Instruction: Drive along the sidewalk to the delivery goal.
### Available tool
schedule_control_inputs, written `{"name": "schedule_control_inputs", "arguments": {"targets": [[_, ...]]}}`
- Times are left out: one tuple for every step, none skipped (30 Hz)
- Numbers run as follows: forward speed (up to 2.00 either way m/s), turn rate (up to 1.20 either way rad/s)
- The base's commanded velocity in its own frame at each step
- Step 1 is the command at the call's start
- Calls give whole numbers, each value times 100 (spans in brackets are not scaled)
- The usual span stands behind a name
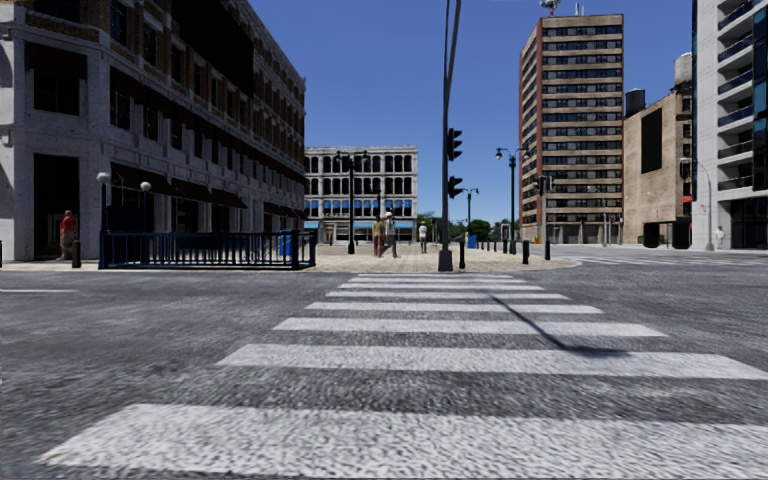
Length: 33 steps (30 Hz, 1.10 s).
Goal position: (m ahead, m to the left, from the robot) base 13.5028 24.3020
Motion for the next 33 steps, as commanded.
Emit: {"name": "schedule_control_inputs", "arguments": {"targets": [[200, -15], [200, -15], [200, -15], [200, -13], [200, -3], [200, 0], [200, 0], [200, 0], [200, 0], [200, 0], [200, 0], [200, 0], [200, 0], [200, 0], [200, 0], [200, 0], [200, 0], [200, 0], [200, 0], [200, 0], [200, 0], [200, 0], [200, 0], [200, 0], [200, 0], [200, 0], [200, 0], [200, 0], [200, 0], [200, 0], [200, 0], [200, 0], [200, 0]]}}
